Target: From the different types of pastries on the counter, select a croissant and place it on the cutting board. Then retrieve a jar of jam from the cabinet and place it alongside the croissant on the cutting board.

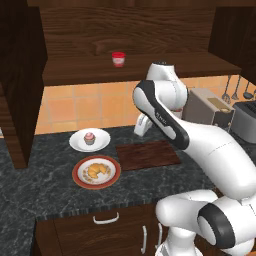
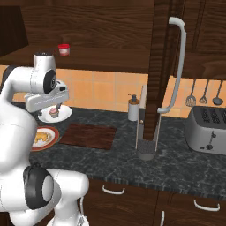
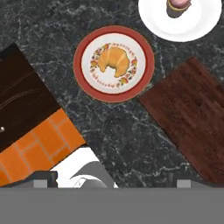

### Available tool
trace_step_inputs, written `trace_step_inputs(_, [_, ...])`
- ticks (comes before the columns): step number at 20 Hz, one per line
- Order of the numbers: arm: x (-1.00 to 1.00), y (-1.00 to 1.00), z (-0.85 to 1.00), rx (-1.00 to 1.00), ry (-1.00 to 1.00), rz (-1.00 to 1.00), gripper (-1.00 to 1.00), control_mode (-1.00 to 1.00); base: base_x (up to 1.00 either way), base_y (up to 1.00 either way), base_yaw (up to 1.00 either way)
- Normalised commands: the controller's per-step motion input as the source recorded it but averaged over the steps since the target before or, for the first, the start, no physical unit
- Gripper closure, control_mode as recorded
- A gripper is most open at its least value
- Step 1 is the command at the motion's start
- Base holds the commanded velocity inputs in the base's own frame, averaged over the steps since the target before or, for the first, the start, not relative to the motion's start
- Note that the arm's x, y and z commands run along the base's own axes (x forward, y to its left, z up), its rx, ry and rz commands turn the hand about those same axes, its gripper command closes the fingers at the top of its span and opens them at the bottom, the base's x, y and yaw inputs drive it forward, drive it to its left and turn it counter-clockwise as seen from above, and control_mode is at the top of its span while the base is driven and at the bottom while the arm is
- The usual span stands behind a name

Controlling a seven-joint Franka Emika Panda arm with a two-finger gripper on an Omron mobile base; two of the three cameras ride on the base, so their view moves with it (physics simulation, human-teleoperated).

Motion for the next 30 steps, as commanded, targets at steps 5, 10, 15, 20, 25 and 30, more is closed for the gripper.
trace_step_inputs(5, [-0.07,0.59,-0.40,-0.09,0.00,0.38,-1.00,-1.00,0.00,0.00,0.00])
trace_step_inputs(10, [0.00,0.32,-0.40,-0.02,-0.01,0.22,-1.00,-1.00,0.00,0.00,0.00])
trace_step_inputs(15, [0.14,0.41,-0.67,0.00,0.00,0.14,-1.00,-1.00,0.00,0.00,0.00])
trace_step_inputs(20, [0.28,0.26,-0.21,0.00,-0.01,0.05,-1.00,-1.00,0.00,0.00,0.00])
trace_step_inputs(25, [0.14,0.35,-0.26,0.00,-0.02,0.08,-1.00,-1.00,0.00,0.00,0.00])
trace_step_inputs(30, [0.09,0.39,-0.23,0.00,-0.05,0.09,-1.00,-1.00,0.00,0.00,0.00])
